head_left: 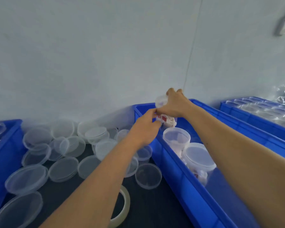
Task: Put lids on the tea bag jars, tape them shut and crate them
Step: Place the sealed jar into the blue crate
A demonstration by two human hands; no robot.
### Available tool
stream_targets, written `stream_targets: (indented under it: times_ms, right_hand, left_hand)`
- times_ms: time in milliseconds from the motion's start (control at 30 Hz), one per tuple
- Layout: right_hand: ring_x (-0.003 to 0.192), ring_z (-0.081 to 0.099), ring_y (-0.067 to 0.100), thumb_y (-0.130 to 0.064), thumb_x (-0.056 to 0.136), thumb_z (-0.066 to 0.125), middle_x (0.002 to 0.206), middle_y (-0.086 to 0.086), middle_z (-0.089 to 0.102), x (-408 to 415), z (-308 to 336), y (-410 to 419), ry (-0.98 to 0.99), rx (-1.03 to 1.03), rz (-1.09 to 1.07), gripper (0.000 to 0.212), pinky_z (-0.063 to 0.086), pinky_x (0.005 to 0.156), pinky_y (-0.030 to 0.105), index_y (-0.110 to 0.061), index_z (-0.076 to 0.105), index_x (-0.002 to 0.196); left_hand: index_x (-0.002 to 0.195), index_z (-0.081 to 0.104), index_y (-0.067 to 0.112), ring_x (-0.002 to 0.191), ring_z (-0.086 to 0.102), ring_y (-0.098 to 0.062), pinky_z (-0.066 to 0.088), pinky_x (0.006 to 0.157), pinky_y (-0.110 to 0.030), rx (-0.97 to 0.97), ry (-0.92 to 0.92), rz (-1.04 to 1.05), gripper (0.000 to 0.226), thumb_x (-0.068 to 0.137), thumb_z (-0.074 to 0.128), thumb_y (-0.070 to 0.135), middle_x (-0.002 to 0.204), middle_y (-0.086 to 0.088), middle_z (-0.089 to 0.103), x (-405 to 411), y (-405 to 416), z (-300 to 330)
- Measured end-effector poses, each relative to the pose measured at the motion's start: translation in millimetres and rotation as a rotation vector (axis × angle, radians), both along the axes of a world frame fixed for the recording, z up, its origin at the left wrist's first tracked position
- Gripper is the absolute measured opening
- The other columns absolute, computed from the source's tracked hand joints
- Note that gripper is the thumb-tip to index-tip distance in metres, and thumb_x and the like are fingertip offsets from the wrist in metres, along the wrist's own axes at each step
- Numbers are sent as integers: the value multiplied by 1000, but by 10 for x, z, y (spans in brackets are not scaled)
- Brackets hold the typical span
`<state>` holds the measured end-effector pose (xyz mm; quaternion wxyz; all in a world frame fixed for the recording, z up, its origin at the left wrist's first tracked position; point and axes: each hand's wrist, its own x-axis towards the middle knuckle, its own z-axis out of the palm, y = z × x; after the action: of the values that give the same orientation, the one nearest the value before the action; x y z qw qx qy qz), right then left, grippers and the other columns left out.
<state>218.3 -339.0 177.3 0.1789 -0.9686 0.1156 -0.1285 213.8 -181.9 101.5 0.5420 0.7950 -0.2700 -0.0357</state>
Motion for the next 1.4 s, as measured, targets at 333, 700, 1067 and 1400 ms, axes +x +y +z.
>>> stream_targets:
  times_ms: [333,700,1067,1400]
  right_hand:
    - [131,53,42,-51,90,63,164,14,25,66,-608,-92,317,-10,20,87,46,109,55,-19,26,162]
    - [130,49,34,-39,92,54,147,9,47,-314,-112,434,142,-402,85,56,40,98,47,-18,51,143]
    - [85,61,20,-39,97,54,89,-11,65,-1269,-681,2127,-89,-101,605,19,45,69,37,-33,53,79]
    - [83,57,17,-32,106,53,77,-2,66,-1505,-1789,2459,-7,363,577,39,43,88,45,-14,63,73]
  left_hand:
    - [121,58,23,159,17,-29,28,125,-48,192,-153,74,22,109,46,36,136,-1,50,-118,-125,-427]
    - [162,34,31,159,25,-18,31,124,-42,276,-120,187,58,106,48,39,164,6,40,-656,550,-450]
    - [118,67,31,111,59,-13,52,95,-37,602,-245,438,29,99,49,43,114,9,64,-1690,1674,-745]
    - [152,52,26,138,47,-11,40,113,-29,518,-304,415,55,97,54,23,148,8,56,-2015,2195,-1084]
